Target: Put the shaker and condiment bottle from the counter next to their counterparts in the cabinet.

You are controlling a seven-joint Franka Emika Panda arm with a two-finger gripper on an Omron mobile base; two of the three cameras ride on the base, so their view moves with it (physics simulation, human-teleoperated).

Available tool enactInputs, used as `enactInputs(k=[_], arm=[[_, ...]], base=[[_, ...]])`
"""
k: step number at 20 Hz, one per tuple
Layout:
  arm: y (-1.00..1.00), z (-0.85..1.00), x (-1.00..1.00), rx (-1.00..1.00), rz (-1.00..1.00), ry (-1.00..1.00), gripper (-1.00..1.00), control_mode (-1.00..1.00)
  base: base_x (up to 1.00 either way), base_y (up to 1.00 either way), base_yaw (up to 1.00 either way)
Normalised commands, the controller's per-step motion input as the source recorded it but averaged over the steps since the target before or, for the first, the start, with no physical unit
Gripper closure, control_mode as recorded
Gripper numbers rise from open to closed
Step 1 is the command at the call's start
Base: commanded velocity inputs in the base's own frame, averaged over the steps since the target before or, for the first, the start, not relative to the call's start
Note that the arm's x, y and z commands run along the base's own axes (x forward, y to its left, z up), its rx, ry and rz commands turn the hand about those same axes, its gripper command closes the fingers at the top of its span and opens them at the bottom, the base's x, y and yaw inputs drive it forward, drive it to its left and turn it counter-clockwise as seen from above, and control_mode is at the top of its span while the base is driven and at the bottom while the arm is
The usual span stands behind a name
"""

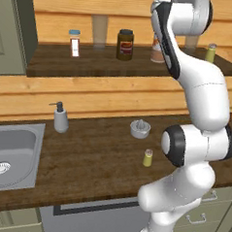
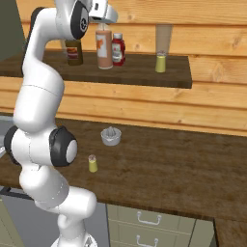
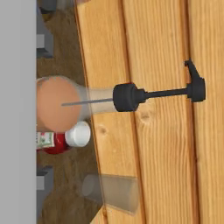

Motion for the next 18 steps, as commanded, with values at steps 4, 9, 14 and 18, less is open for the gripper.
enactInputs(k=[4,9,14,18], arm=[[0.00,-0.28,-0.72,0.01,0.00,-0.05,-1.00,-1.00],[0.00,-0.31,-0.84,0.02,0.00,-0.10,-1.00,-1.00],[0.00,-0.29,-0.88,0.02,0.00,-0.12,-1.00,-1.00],[-0.03,-0.25,-0.86,0.03,0.01,-0.10,-1.00,-1.00]], base=[[0.00,0.00,0.00],[0.00,0.00,0.00],[0.00,0.00,0.00],[0.00,0.00,0.00]])
